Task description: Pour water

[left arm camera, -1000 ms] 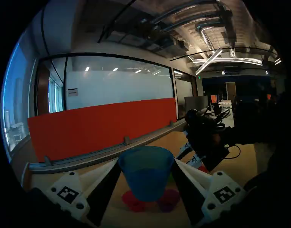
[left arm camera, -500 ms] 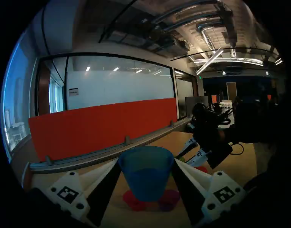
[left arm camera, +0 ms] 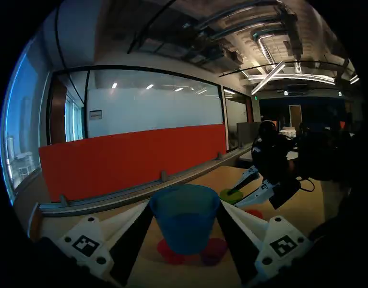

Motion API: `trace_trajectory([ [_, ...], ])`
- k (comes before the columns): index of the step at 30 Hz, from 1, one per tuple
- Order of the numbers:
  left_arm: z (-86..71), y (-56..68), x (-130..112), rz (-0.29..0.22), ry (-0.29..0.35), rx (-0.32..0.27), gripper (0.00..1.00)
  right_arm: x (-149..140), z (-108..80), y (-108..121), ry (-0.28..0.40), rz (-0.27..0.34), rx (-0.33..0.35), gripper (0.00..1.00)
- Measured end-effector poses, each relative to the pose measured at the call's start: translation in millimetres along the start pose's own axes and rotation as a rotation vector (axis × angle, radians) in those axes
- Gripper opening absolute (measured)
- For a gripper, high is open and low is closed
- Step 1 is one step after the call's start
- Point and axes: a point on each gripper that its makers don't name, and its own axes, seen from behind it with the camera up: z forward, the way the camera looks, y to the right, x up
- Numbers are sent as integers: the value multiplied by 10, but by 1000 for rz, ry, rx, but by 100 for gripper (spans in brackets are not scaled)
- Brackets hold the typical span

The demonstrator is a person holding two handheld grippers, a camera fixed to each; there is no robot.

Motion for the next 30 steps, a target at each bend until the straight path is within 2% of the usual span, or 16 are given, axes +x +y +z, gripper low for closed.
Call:
trace_trajectory([
  [6, -14, 3, 46, -23, 4, -1, 88, 83, -126, -46, 32, 0, -1, 91],
  [18, -38, 20, 137, -37, 11, -3, 88, 226, -306, -152, 106, -6, -4, 91],
  [30, -41, 75, 173, -33, 13, -6, 87, 459, -475, -245, 224, 4, -10, 91],
])
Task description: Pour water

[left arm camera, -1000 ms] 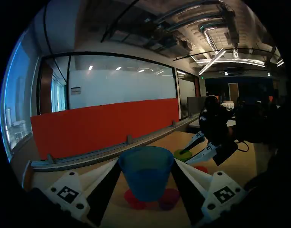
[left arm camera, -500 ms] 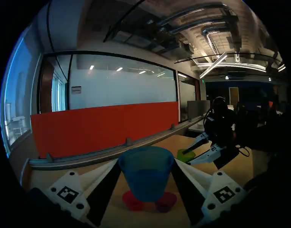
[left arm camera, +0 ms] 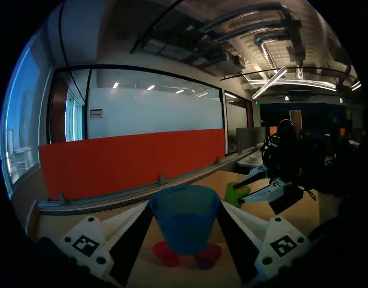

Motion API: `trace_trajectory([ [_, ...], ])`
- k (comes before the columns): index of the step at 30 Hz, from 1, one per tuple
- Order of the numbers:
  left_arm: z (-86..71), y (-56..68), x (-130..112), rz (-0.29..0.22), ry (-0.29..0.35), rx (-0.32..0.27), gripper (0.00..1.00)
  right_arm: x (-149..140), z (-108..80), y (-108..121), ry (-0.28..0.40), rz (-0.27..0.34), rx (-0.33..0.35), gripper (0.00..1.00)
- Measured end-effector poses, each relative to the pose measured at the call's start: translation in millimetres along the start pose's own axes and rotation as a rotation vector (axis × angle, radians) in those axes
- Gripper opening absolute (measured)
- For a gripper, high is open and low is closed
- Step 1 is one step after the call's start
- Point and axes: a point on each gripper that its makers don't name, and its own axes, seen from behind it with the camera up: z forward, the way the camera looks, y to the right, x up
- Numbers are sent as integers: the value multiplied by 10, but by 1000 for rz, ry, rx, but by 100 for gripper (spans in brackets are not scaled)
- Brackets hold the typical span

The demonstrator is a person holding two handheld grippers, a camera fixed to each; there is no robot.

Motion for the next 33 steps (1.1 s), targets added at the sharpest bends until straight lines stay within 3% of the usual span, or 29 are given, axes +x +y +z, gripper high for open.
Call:
trace_trajectory([
  [33, 13, 23, 48, -6, -1, -13, 87, 327, -95, -117, 163, -11, -23, 92],
])
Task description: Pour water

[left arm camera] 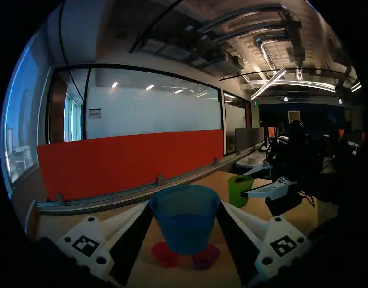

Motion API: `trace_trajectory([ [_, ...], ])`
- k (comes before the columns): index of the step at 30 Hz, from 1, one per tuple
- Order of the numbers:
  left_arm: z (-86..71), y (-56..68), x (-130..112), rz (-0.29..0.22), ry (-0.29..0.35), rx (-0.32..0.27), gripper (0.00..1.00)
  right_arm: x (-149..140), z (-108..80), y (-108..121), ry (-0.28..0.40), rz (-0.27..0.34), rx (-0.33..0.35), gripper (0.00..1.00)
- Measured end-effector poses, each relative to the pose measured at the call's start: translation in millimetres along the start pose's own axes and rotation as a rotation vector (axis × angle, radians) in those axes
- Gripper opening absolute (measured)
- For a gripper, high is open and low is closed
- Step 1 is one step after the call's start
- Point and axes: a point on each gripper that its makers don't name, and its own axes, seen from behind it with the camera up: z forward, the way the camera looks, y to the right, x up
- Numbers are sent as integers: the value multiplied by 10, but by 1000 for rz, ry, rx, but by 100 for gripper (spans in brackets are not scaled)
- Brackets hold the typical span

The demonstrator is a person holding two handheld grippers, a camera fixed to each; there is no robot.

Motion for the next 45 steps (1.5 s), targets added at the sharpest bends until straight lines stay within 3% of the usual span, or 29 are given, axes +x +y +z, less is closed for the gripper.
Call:
trace_trajectory([
  [14, 37, 51, 19, 3, -2, -11, 87, 116, 32, -47, 49, 29, 10, 91],
  [26, 35, 64, 18, 13, -6, -14, 87, 140, 28, -198, 66, 39, 56, 91],
  [45, 56, 43, 23, 31, -9, -16, 87, 216, 58, -782, 68, 20, 189, 91],
])
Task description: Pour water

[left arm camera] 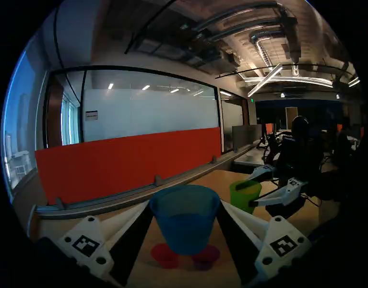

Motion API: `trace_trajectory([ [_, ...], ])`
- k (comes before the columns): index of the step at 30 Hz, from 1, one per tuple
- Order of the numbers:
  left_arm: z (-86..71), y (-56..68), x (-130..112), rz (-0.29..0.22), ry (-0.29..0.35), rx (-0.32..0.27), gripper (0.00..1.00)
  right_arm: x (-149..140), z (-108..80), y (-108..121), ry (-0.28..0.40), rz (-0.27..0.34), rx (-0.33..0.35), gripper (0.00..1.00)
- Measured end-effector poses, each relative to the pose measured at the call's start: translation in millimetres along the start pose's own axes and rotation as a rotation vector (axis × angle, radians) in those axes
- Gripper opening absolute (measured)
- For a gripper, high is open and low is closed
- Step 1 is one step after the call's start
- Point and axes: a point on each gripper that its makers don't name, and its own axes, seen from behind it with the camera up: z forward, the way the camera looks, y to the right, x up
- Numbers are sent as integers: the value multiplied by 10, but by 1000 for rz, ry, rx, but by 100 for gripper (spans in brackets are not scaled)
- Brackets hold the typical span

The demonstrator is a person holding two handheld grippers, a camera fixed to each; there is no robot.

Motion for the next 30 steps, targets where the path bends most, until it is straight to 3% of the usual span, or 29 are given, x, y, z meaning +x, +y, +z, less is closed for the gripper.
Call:
trace_trajectory([
  [30, 39, -18, 68, 99, 9, 13, 88, -24, 115, -551, 2, -8, 138, 90],
])
